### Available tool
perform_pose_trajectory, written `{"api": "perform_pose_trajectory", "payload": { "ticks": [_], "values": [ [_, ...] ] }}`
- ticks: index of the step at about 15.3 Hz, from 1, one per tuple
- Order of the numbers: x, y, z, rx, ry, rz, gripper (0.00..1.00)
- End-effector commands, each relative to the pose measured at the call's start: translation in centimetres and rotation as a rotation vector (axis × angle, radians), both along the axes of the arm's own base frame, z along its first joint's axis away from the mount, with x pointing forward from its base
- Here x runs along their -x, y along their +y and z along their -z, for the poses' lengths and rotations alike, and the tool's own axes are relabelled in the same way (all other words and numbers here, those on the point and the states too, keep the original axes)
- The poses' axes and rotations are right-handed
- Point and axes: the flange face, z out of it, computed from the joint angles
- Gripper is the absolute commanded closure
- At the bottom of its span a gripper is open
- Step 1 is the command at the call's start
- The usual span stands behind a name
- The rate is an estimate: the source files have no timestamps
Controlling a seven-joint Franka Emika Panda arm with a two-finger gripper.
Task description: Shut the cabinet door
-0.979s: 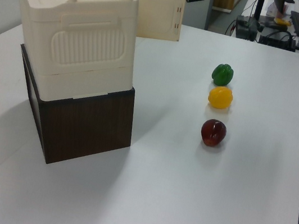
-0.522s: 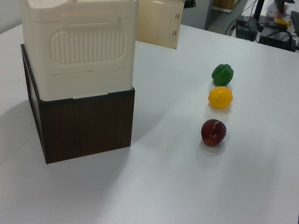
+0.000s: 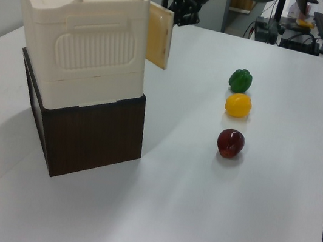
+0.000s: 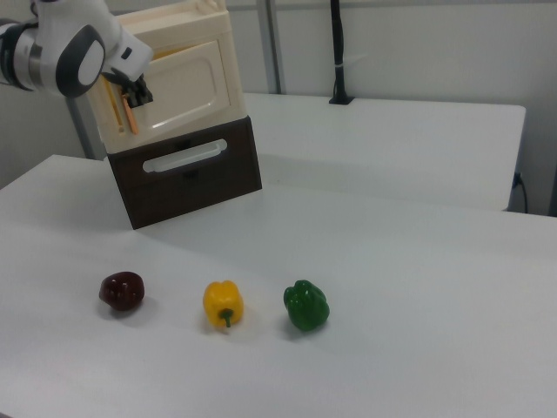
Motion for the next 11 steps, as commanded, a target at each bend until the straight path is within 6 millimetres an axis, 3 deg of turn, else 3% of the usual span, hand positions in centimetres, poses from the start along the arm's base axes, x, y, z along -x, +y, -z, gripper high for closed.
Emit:
{"api": "perform_pose_trajectory", "payload": {
  "ticks": [1,4,6,11],
  "values": [
    [-0.9,3.6,1.8,-0.06,-0.069,0.014,0.94],
    [-1.3,5.5,2.9,-0.08,-0.131,0.009,0.95],
    [-1.5,6.7,2.4,-0.103,-0.166,0.012,0.95],
    [-1.5,5.6,2.0,-0.089,-0.167,0.017,0.9]
  ]
}}
